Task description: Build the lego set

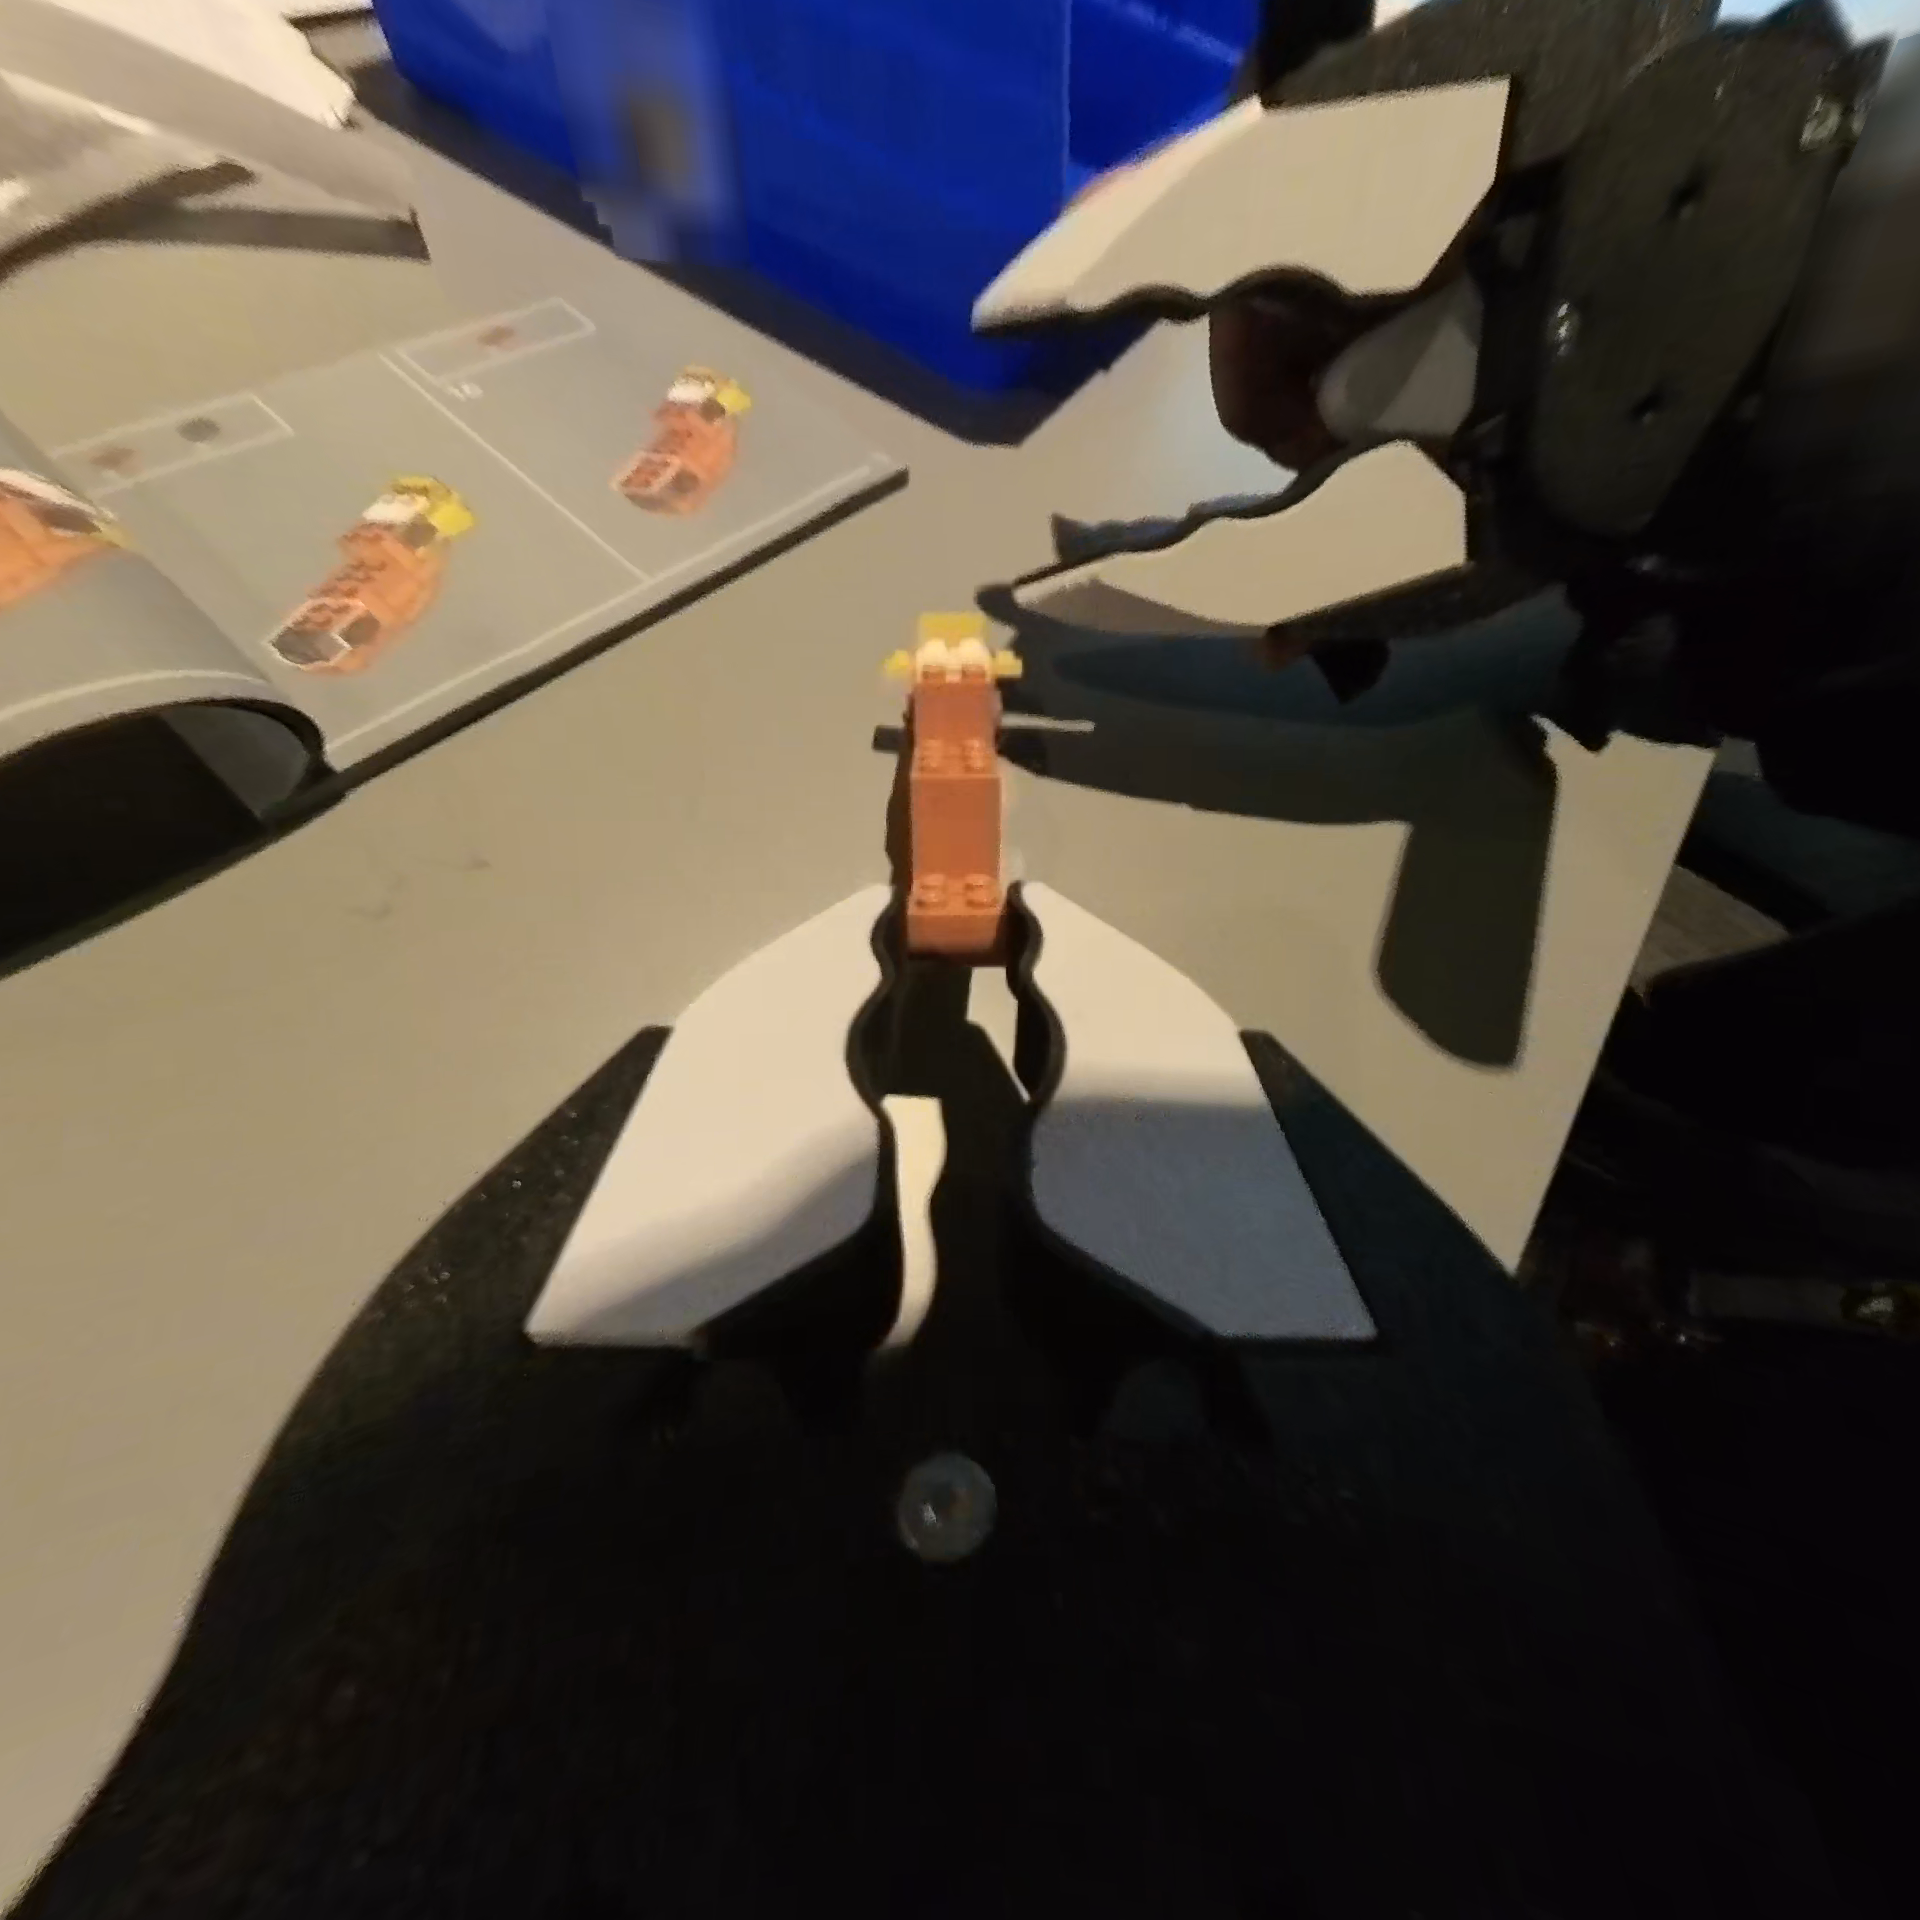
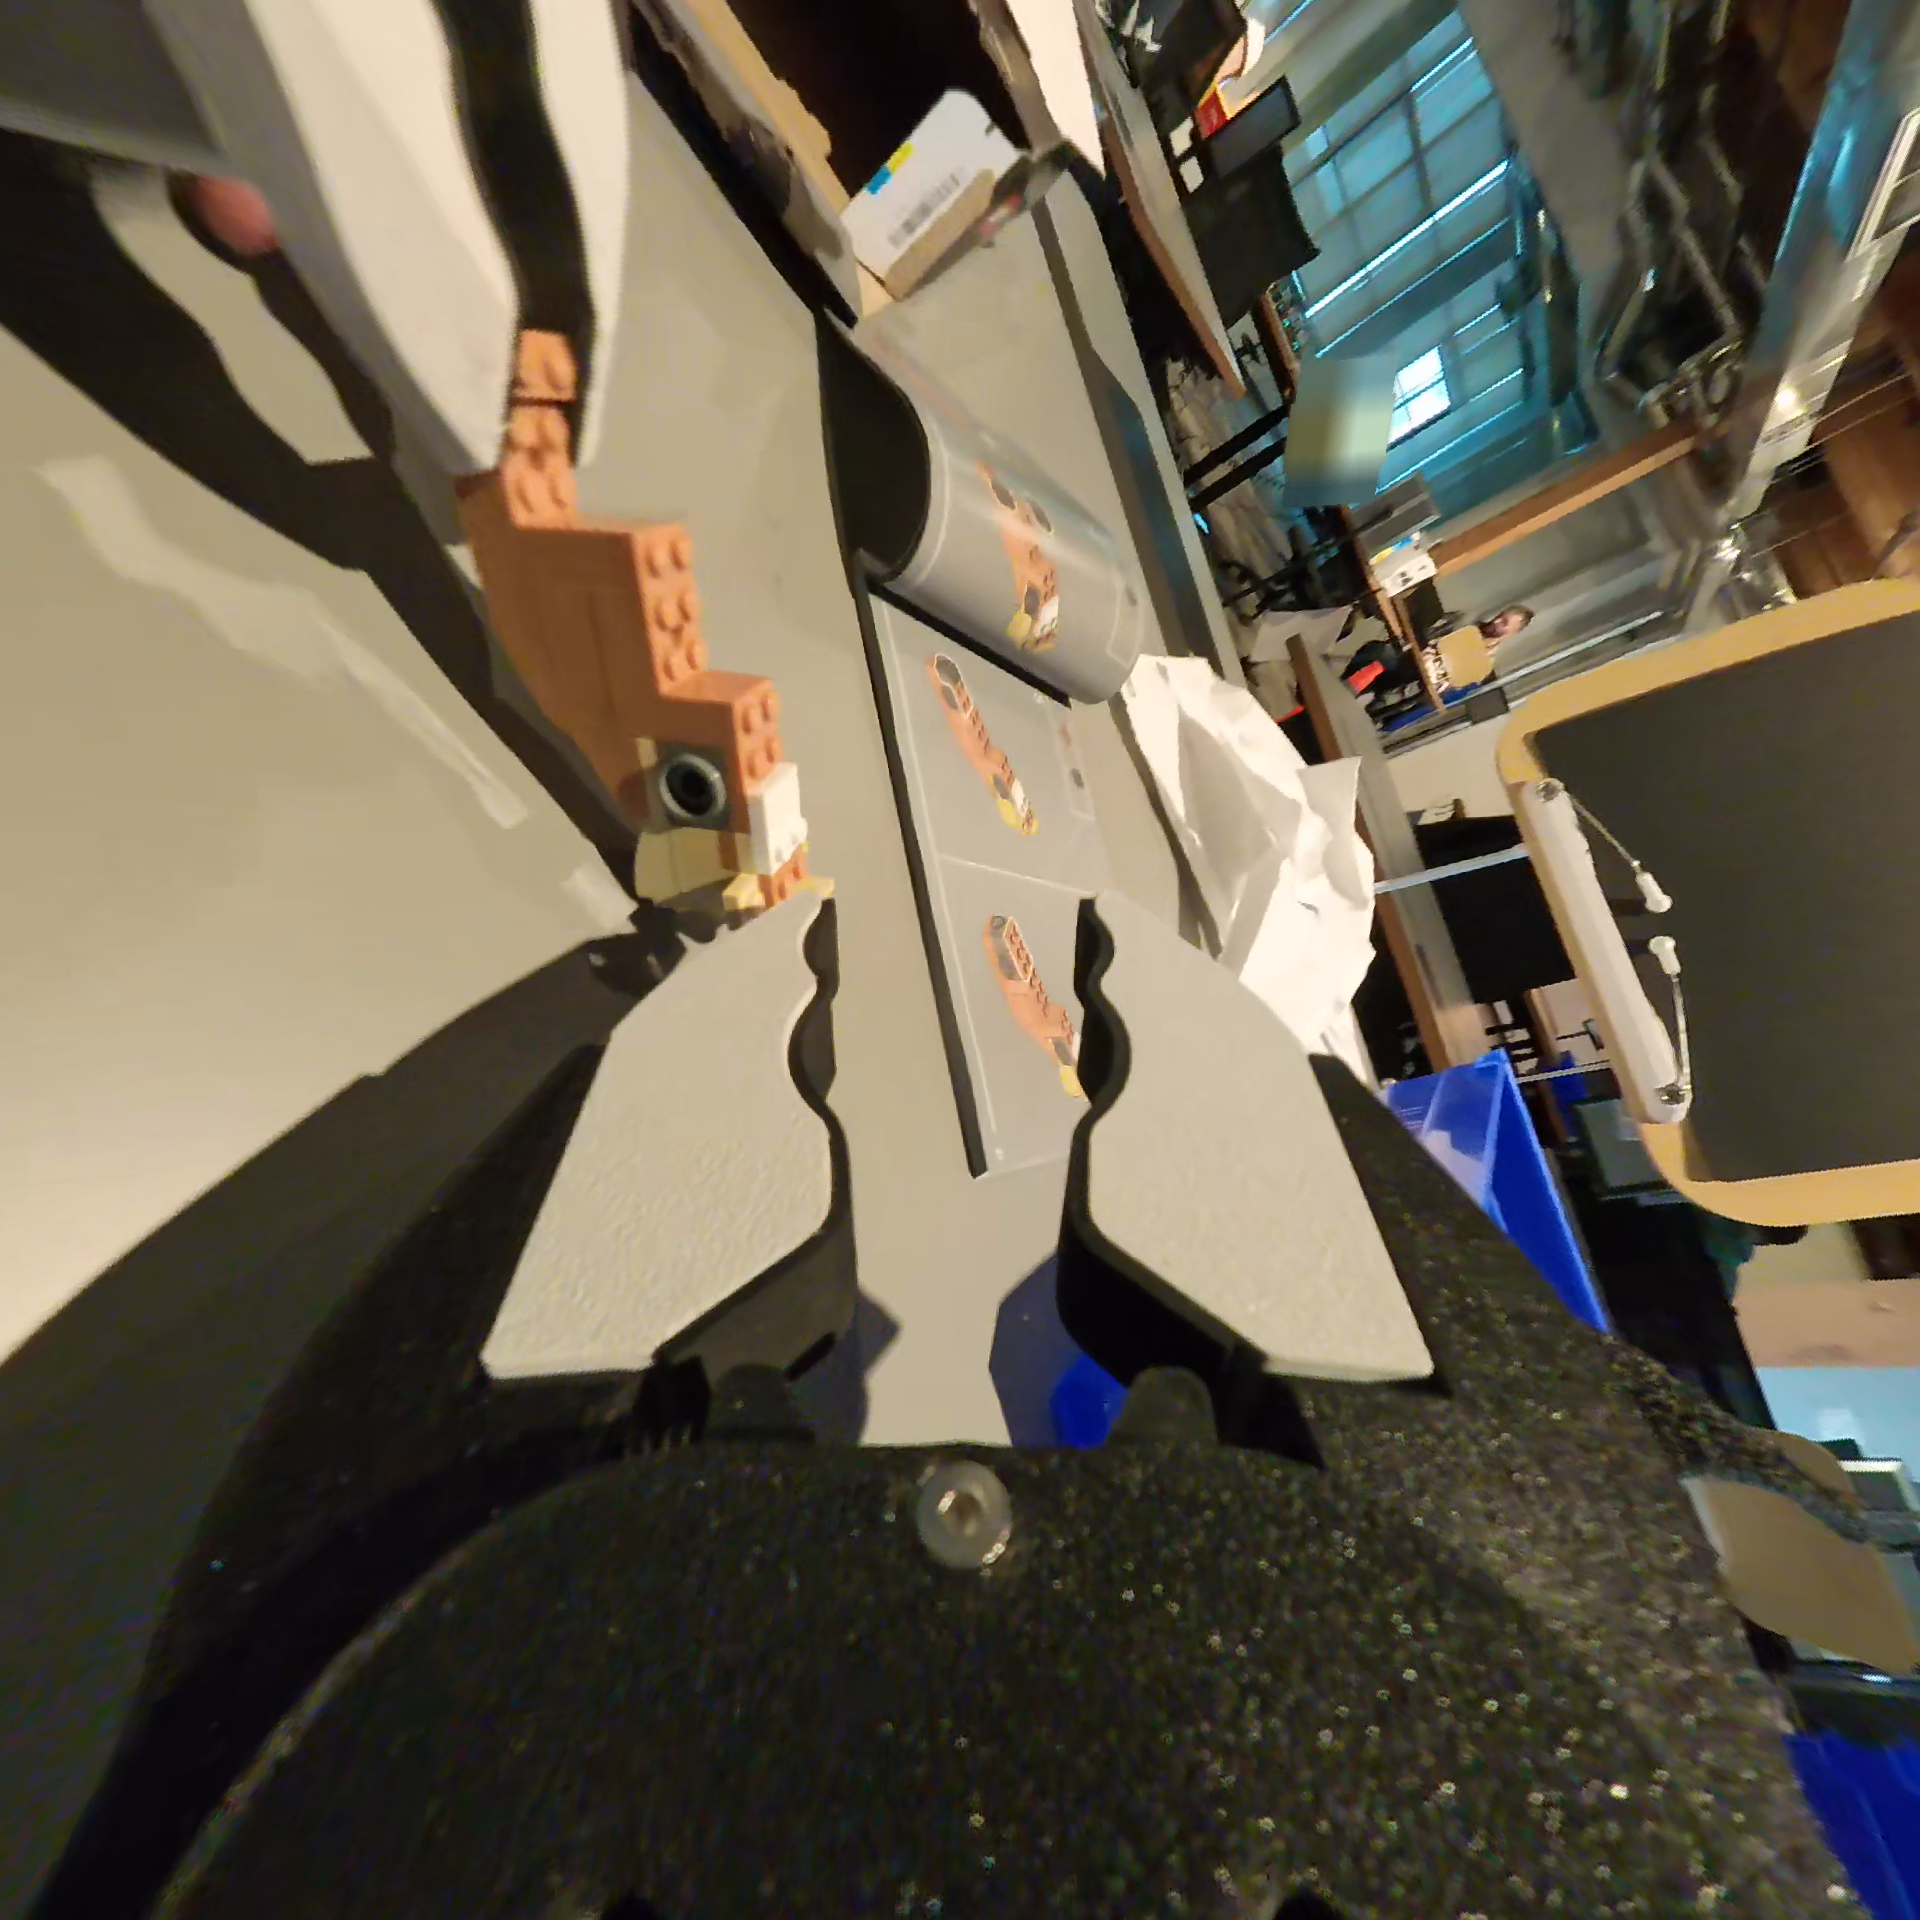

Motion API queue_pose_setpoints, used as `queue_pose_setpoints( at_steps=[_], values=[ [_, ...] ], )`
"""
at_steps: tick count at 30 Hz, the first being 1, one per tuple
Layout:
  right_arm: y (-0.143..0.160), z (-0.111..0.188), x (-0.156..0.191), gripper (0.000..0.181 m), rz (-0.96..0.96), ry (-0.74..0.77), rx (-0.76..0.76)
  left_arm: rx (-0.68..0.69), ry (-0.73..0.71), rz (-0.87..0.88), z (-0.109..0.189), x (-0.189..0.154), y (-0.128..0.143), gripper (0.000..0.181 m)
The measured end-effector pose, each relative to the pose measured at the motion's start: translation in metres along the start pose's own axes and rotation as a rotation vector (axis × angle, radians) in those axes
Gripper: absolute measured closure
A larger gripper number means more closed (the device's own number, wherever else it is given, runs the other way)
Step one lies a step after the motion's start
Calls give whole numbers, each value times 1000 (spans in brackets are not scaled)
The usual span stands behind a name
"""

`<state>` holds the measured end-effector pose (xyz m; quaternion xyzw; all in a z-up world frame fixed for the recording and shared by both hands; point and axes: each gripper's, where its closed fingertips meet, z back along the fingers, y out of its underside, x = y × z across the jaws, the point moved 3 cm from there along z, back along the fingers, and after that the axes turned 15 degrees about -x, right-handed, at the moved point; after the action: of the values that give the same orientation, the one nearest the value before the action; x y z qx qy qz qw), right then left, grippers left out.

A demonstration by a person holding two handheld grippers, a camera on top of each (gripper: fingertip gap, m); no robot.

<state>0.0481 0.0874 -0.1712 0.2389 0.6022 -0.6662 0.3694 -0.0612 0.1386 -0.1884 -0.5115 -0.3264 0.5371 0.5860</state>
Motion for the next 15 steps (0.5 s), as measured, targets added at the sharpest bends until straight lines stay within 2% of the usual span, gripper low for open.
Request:
queue_pose_setpoints(
  at_steps=[9, 15],
  values=[
    [14, -4, -2, 139, -38, -2, -9, 139, -9, -42, -6, 5, 9, 165],
    [22, -4, 2, 139, -40, -8, -4, 180, -11, -91, -8, 4, 11, 165]
  ],
)
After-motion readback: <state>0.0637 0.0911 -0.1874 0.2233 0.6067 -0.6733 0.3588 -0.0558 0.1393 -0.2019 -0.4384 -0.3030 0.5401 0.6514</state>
